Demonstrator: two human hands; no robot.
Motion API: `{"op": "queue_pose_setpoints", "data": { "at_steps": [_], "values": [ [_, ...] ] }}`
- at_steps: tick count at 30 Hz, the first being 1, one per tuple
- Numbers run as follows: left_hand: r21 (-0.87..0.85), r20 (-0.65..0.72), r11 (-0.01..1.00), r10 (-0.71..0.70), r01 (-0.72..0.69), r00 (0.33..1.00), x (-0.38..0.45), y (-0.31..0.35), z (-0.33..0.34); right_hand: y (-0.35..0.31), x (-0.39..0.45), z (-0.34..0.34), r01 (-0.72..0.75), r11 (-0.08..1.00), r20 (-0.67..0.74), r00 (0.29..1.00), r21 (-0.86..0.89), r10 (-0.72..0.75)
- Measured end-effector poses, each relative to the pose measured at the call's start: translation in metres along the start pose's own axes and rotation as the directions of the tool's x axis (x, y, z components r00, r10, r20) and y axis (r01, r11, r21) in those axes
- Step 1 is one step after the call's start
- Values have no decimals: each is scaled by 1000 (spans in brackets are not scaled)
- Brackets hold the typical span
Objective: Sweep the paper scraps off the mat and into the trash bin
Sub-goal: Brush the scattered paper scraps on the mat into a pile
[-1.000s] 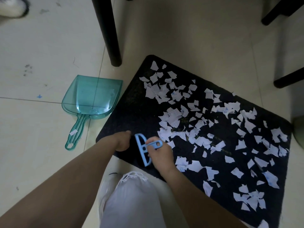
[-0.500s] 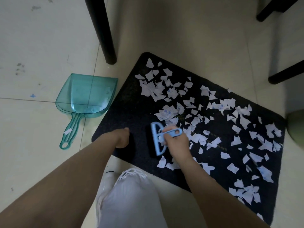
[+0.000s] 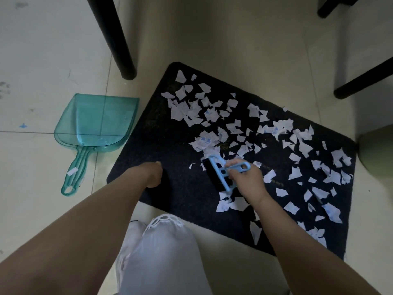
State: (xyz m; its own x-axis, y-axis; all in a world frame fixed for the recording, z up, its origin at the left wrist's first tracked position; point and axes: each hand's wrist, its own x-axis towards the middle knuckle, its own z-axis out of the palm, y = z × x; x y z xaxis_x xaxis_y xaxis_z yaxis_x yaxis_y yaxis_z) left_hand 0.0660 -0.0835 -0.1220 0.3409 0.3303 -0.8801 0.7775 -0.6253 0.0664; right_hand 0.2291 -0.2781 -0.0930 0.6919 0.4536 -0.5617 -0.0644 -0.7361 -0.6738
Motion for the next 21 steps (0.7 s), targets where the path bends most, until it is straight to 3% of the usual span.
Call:
{"op": "queue_pose_setpoints", "data": {
  "at_steps": [5,8,11,17,19,21],
  "values": [
    [6,-47,993,118,-118,992,6,28,-2,-12,-4,35,36,999,114,993,40,-40],
    [12,-18,994,110,-110,994,9,37,1,-11,-3,58,50,998,197,979,-25,-44],
    [14,-6,994,110,-110,994,11,37,2,-14,9,55,12,999,107,994,-41,-8],
    [-6,8,994,106,-106,994,12,38,-3,-23,27,0,-11,999,-229,973,53,23],
    [-13,5,994,104,-104,995,14,39,-6,-28,28,-2,10,988,-256,966,153,30],
    [-11,1,995,101,-101,995,15,40,-6,-36,29,12,23,966,-195,980,257,29]
  ]
}}
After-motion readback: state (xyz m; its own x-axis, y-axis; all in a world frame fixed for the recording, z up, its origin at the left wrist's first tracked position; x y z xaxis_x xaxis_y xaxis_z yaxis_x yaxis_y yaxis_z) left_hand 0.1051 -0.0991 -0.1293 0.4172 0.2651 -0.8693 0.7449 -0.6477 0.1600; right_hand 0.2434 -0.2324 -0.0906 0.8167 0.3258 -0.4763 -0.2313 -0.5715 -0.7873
